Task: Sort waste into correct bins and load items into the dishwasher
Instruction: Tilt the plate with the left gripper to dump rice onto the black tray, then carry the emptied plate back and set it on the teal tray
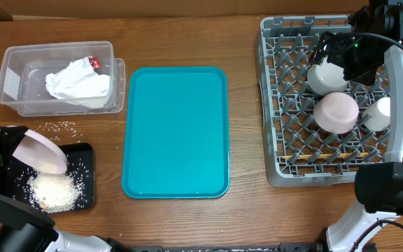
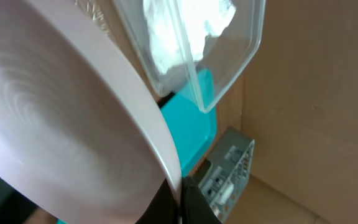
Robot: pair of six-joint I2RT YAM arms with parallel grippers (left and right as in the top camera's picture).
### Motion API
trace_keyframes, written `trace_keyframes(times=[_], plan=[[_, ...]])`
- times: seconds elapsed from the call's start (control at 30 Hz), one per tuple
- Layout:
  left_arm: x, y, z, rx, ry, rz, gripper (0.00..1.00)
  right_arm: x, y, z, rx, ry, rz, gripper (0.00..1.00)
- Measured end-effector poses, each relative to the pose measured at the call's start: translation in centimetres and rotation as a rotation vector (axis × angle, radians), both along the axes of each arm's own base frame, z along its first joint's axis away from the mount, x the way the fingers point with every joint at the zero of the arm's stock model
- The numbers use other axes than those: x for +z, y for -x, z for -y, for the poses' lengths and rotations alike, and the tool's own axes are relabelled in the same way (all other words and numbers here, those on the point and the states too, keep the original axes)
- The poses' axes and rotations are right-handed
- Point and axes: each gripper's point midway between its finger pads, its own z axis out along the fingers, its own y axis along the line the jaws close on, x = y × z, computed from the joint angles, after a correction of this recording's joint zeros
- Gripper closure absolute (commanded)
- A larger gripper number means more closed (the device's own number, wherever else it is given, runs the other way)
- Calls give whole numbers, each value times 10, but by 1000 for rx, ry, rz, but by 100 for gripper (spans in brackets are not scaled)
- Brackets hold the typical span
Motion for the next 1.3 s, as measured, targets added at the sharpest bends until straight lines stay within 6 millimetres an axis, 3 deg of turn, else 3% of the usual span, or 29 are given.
trace_keyframes(times=[0.2, 0.3, 0.53, 0.67, 0.73, 1.0, 1.07, 1.17, 1.3], plan=[[0, 1, 2, 7, 16, -10, 96, 0, 0, 0, 0, 0, 0, 0], [-4, -1, -9, 23, -28, -13, 96, 0, 0, 0, 0, 0, -1, 1], [4, 4, -1, 16, 28, 18, 96, 0, 0, 0, 0, 0, 0, 0], [1, -1, -12, 15, -33, 37, 96, 0, 0, 0, 0, 0, 0, 0], [0, 7, -2, 18, 22, -9, 96, 0, 0, 0, 0, 0, -1, 0], [-2, 11, 2, 13, 35, -34, 96, 0, 0, 0, 0, 0, -1, 0], [-3, 21, 14, 16, 99, -94, 96, 0, 0, 0, 1, 0, -1, 0], [-9, 20, 5, 14, 40, -103, 96, 0, 0, 0, 0, 1, 0, 0], [-5, 32, 24, -7, 127, -155, 96, 0, 0, 0, 0, 0, 0, 0]])
